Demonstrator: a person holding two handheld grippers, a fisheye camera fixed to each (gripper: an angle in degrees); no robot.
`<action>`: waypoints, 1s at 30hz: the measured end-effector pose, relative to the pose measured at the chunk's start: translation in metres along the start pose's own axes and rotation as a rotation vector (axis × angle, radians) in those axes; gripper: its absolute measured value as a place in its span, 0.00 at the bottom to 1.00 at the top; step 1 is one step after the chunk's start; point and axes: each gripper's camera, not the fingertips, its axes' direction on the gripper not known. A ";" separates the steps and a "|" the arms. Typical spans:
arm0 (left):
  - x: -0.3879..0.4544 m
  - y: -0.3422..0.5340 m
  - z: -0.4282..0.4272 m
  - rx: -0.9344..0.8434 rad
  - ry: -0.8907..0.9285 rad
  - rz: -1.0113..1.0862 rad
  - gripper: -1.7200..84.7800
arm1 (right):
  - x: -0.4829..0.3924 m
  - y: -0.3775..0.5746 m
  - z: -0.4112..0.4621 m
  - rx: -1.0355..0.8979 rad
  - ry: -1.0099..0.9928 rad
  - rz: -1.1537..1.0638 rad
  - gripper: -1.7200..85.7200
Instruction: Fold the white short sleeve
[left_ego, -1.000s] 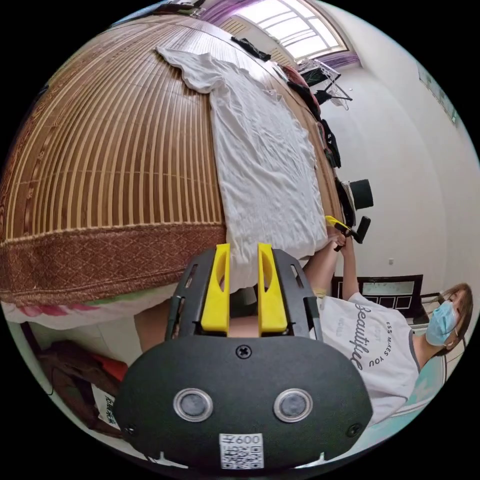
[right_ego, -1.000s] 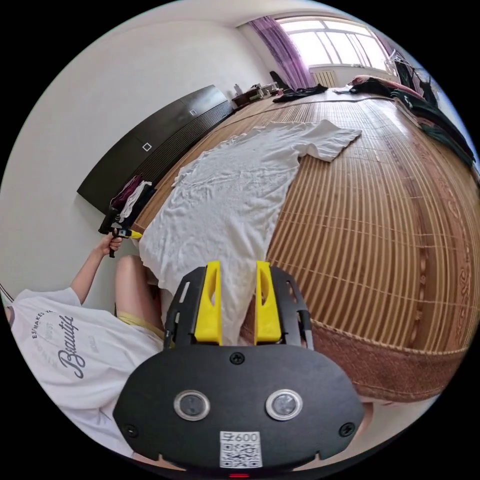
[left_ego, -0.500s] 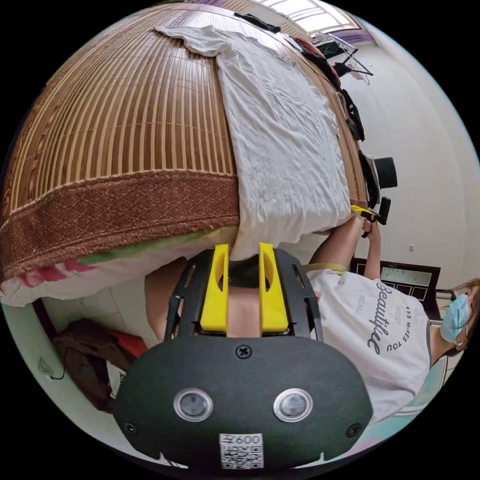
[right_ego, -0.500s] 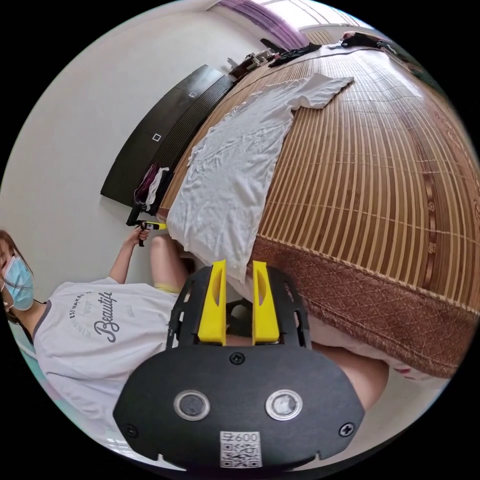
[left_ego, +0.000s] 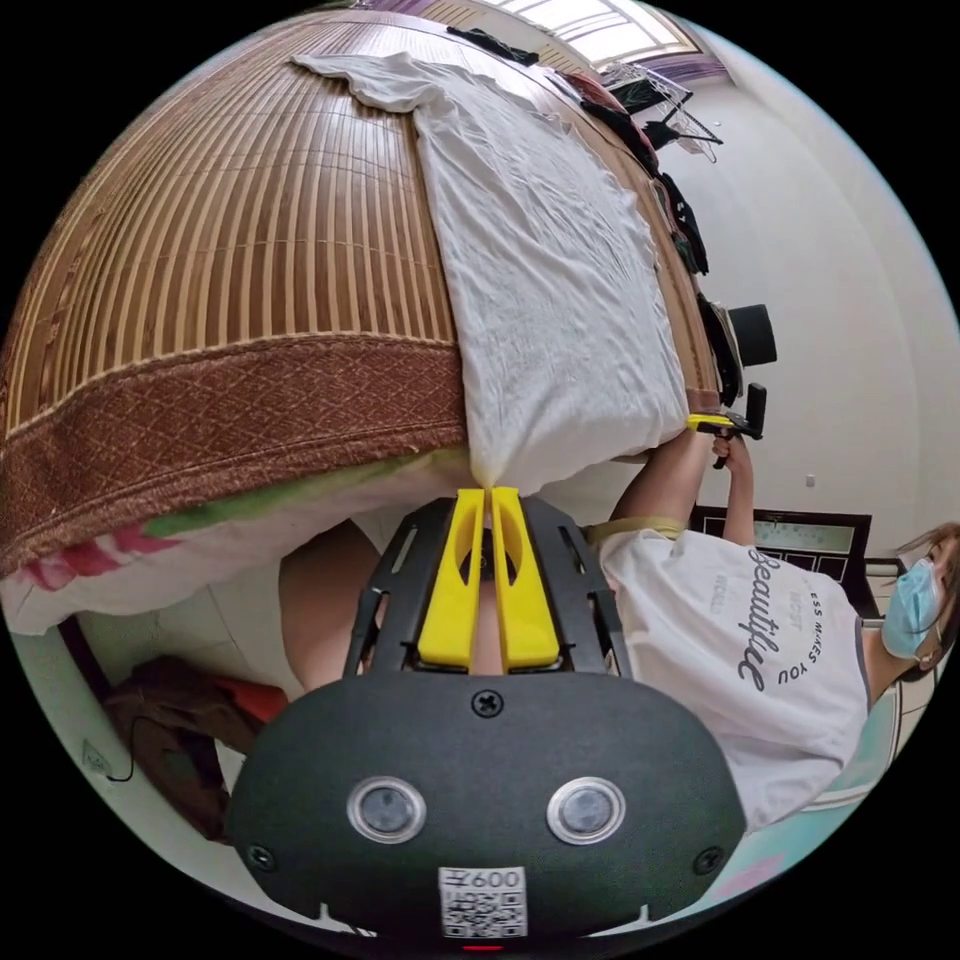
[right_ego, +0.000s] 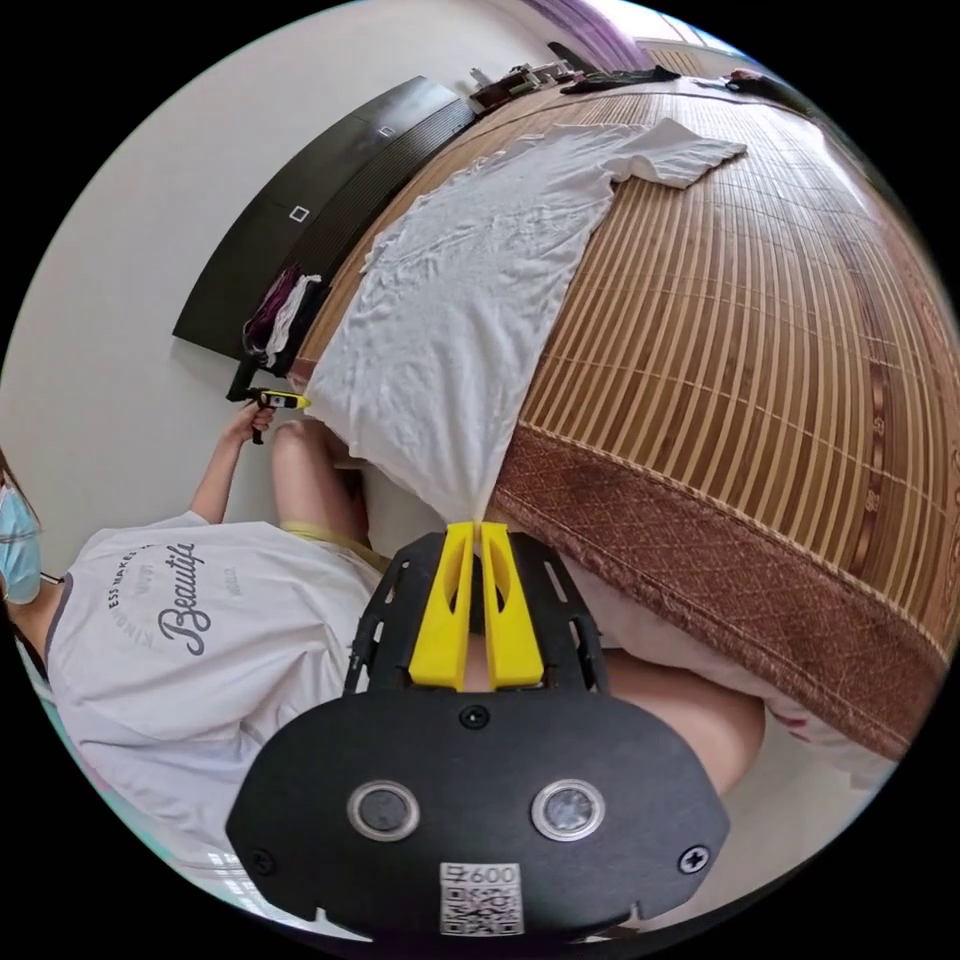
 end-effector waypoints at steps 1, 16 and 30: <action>0.002 0.002 -0.007 0.014 0.005 0.012 0.04 | -0.002 -0.002 0.000 -0.021 0.023 -0.011 0.01; -0.014 -0.019 0.000 -0.081 0.069 -0.038 0.03 | 0.024 -0.028 -0.011 -0.050 -0.064 0.085 0.01; -0.007 -0.035 0.081 -0.163 -0.030 -0.095 0.03 | 0.044 -0.044 0.030 -0.070 -0.066 0.132 0.01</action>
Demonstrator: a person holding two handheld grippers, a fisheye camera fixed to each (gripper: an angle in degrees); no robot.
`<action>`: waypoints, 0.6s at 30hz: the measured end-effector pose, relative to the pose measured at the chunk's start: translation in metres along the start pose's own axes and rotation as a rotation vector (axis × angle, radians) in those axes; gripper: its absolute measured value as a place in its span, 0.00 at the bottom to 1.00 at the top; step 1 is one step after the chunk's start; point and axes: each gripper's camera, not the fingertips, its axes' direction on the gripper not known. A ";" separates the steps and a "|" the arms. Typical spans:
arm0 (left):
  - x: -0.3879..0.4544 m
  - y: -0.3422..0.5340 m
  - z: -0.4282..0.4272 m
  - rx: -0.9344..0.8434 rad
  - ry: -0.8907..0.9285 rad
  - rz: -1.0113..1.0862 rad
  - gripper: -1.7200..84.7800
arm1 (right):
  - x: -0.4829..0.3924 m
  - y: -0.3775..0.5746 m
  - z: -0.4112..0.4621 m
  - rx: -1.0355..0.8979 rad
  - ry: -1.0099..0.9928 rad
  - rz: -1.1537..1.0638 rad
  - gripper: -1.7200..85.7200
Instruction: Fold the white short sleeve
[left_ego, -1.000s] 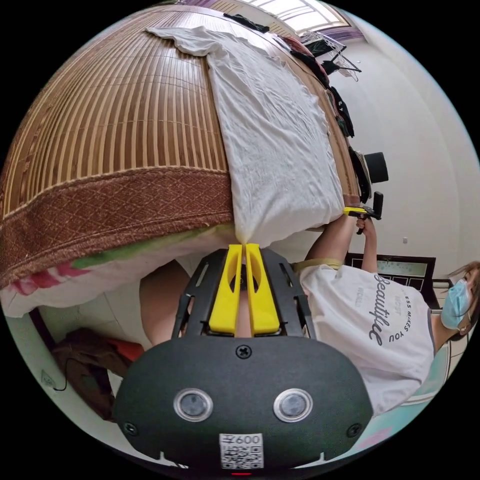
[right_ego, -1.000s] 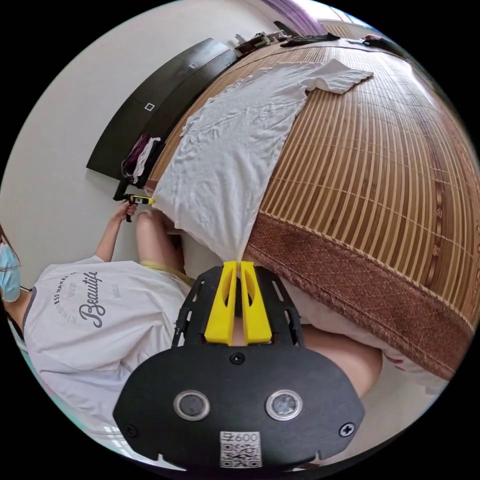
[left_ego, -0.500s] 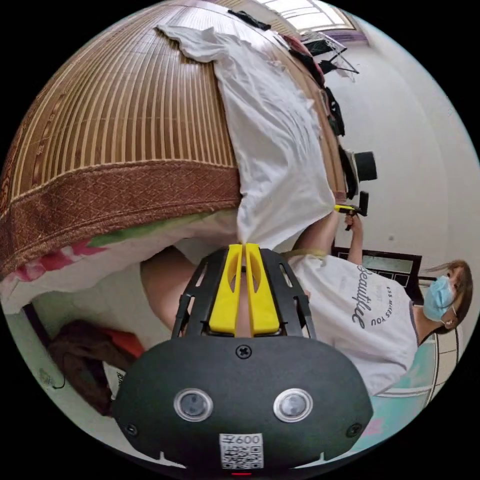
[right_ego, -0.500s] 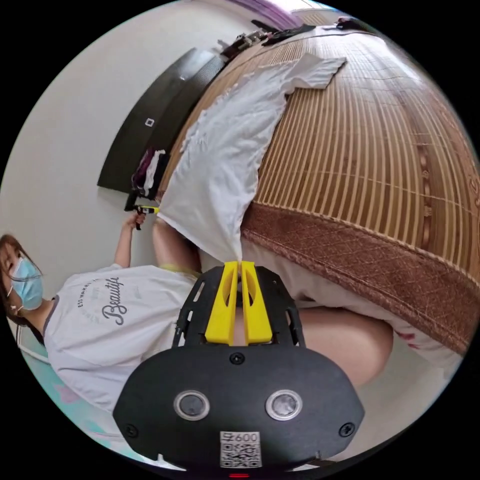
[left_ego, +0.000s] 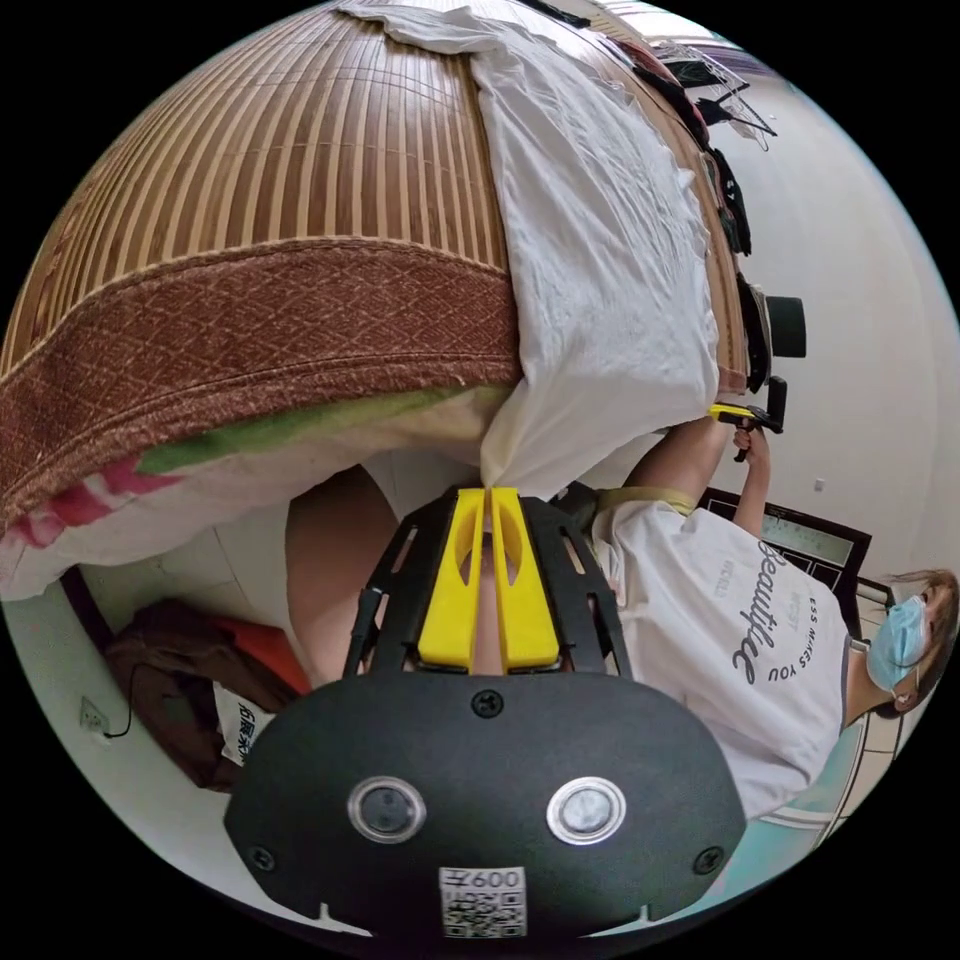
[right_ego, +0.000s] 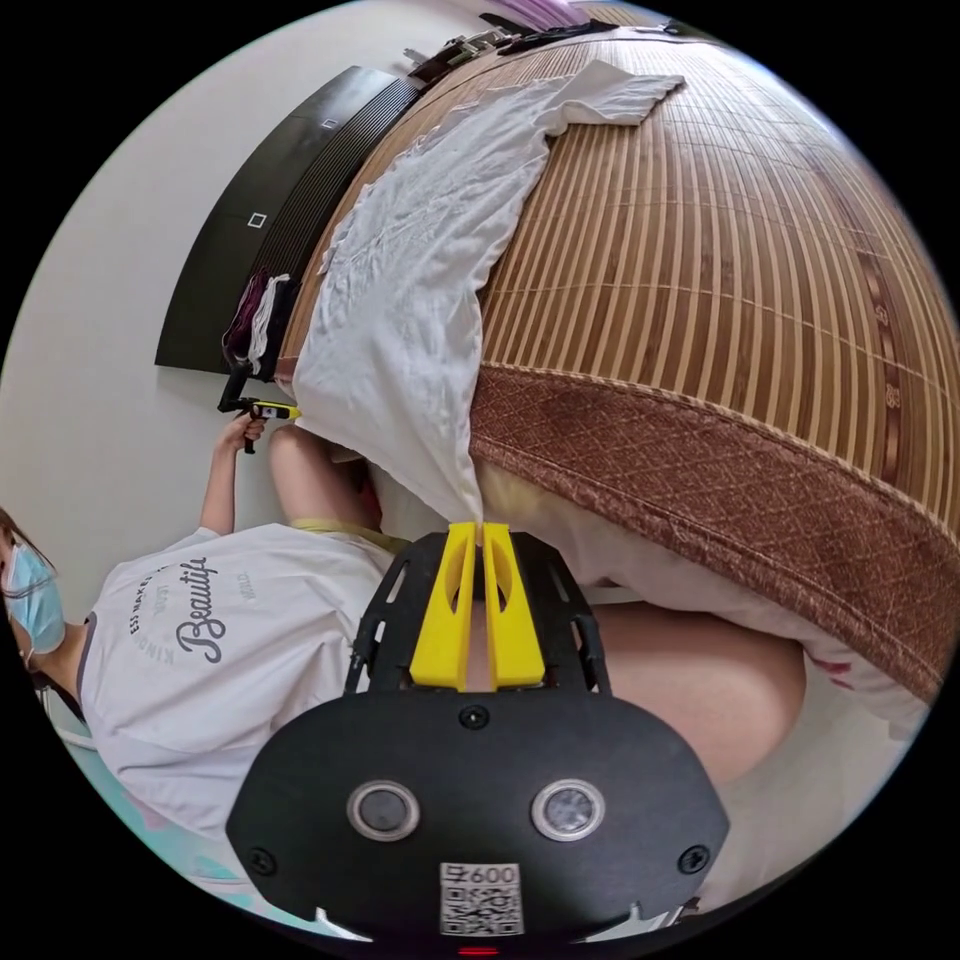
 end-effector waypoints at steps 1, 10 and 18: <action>0.001 -0.001 0.008 0.004 -0.003 -0.009 0.03 | 0.001 -0.001 0.005 -0.005 0.005 -0.002 0.01; 0.004 0.002 0.074 0.040 -0.014 -0.035 0.04 | 0.019 0.009 0.042 0.055 0.038 0.008 0.01; 0.027 0.030 0.124 0.020 -0.393 -0.122 0.05 | 0.022 0.053 0.069 0.102 0.178 0.022 0.01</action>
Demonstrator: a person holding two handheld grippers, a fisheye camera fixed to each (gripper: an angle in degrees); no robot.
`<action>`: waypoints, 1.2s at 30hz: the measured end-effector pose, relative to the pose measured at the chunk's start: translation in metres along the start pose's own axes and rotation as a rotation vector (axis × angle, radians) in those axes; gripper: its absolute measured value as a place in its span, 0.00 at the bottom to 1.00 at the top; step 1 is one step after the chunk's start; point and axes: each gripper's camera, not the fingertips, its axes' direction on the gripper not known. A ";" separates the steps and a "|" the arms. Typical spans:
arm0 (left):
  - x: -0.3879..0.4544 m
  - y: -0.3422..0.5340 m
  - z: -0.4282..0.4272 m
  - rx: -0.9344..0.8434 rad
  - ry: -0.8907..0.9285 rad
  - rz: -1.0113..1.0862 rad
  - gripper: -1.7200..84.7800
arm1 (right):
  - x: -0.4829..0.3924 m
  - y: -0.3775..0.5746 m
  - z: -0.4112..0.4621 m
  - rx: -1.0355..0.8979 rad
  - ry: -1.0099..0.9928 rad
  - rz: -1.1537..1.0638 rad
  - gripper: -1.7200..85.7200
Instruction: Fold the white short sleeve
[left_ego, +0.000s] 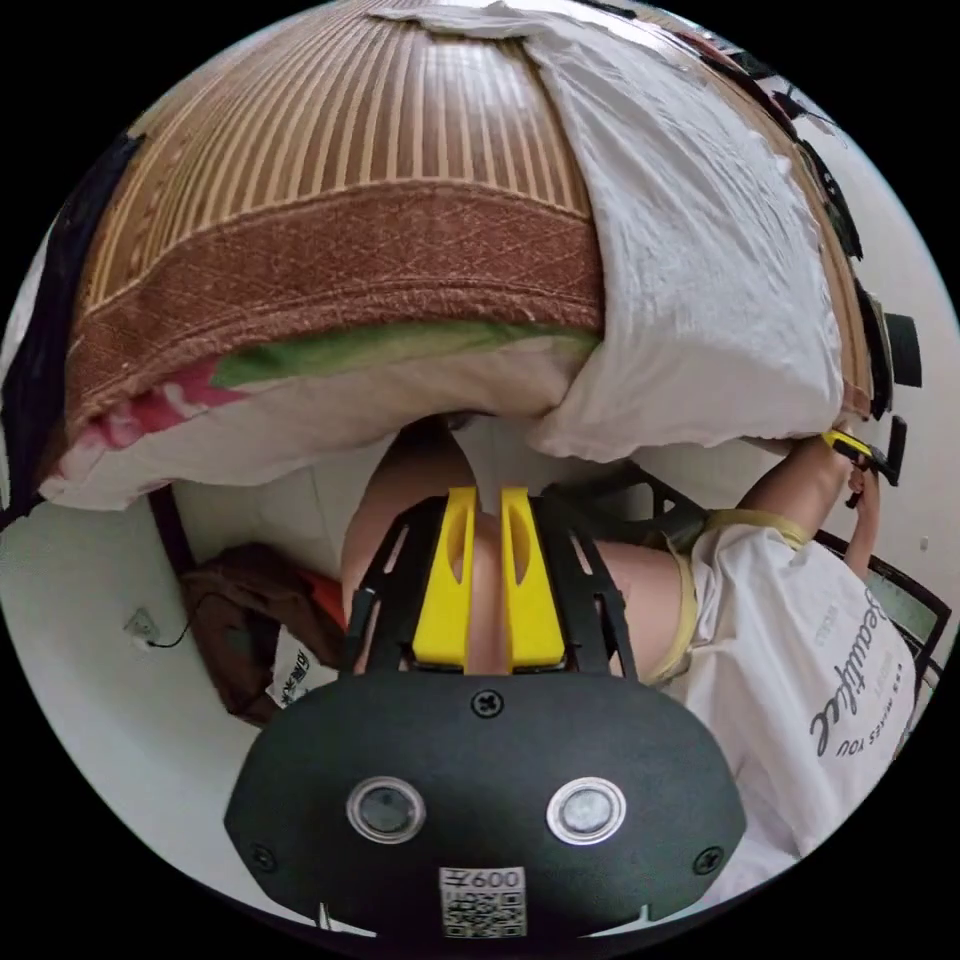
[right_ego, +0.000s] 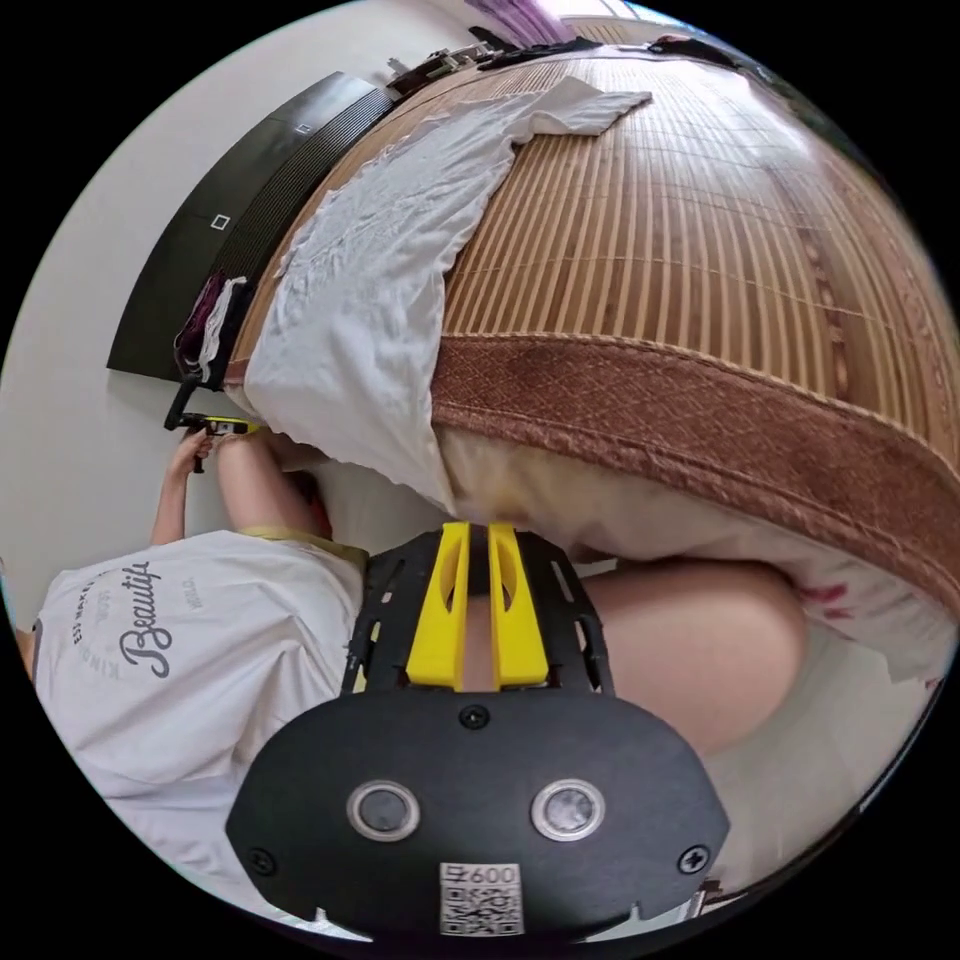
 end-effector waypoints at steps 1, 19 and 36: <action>0.010 0.013 -0.006 0.060 -0.070 -0.032 0.05 | -0.004 0.011 -0.010 0.068 -0.012 -0.027 0.01; 0.424 -0.240 0.020 0.558 0.074 0.689 0.02 | 0.009 0.033 0.102 0.464 -0.039 -0.113 0.01; 0.455 -0.358 0.110 0.482 0.001 0.597 0.03 | 0.051 0.083 0.166 0.571 -0.002 -0.061 0.01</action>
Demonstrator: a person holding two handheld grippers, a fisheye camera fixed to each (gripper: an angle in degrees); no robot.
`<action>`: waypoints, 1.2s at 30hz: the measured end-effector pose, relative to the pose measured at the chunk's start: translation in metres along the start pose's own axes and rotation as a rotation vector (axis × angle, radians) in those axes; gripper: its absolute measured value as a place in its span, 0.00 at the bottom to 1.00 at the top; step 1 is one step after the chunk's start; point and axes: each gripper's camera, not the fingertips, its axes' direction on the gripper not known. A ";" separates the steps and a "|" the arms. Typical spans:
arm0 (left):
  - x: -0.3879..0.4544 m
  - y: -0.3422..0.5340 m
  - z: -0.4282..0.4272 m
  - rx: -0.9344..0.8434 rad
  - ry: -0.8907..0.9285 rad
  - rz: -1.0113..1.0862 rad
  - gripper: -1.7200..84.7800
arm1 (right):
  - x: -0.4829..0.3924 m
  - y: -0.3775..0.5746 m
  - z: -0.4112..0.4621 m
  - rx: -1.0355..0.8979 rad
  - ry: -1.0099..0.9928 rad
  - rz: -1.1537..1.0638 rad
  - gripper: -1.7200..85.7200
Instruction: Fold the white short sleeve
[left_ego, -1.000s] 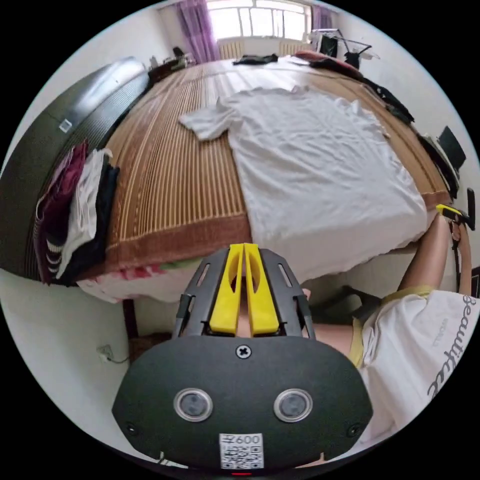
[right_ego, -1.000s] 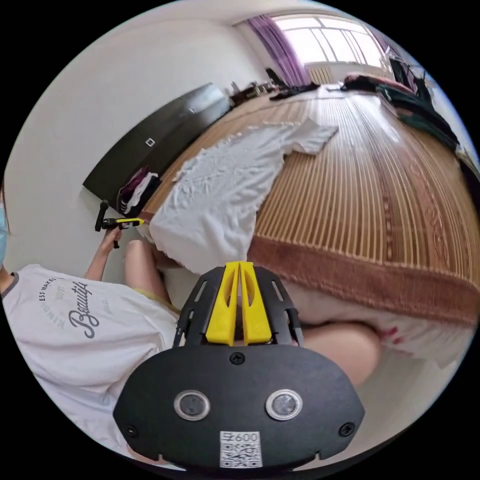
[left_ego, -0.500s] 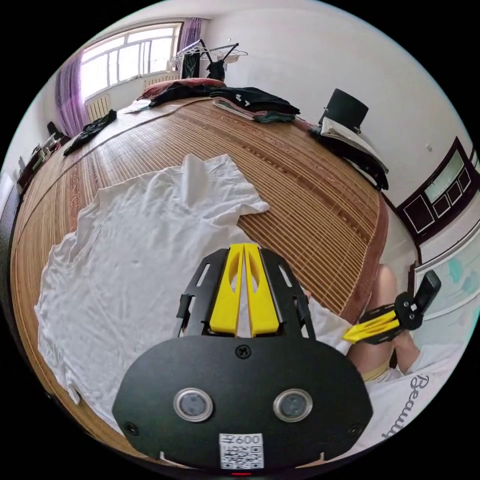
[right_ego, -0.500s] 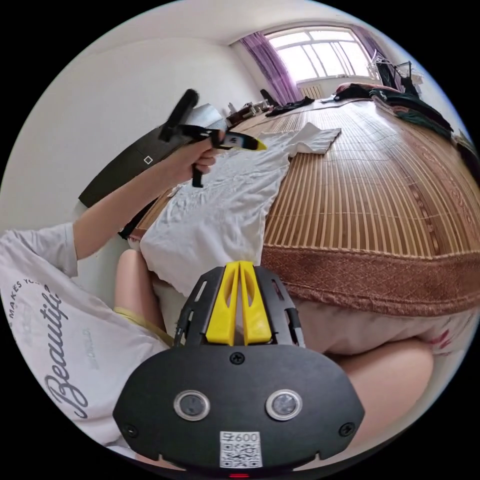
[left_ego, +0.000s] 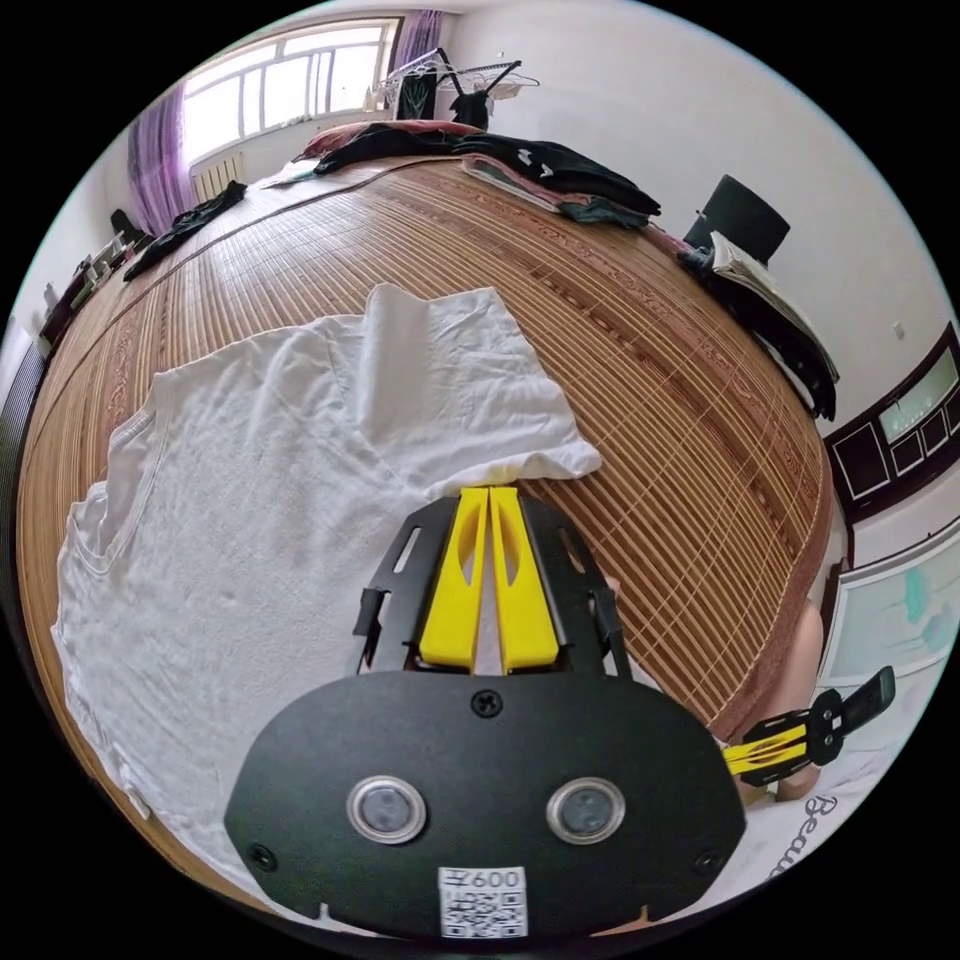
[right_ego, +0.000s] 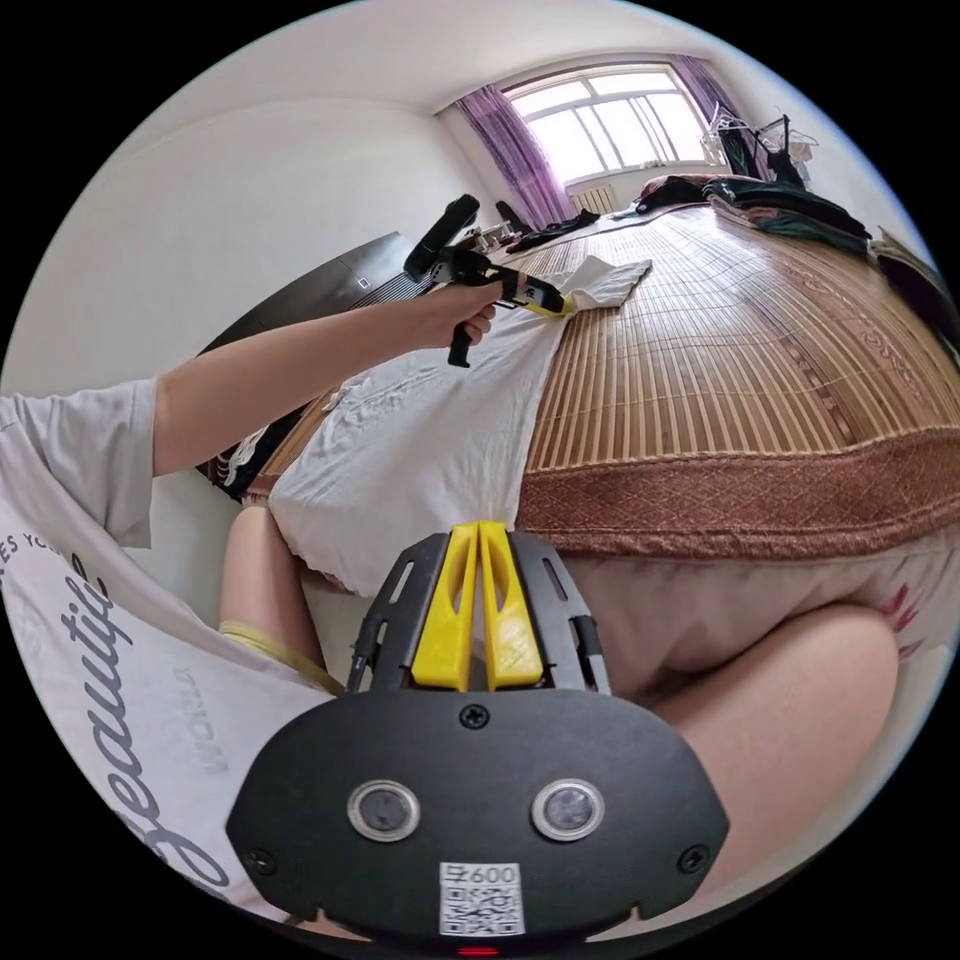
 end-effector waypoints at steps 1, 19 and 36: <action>-0.002 0.006 0.000 0.024 0.001 -0.003 0.03 | 0.001 0.002 0.001 0.001 0.008 -0.006 0.01; -0.234 0.391 -0.205 0.214 -0.138 -0.459 0.02 | -0.216 -0.132 0.161 -0.063 -0.267 -0.555 0.01; -0.235 0.511 -0.183 0.118 -0.019 -0.374 0.02 | -0.345 -0.289 0.495 -0.417 0.032 -0.570 0.01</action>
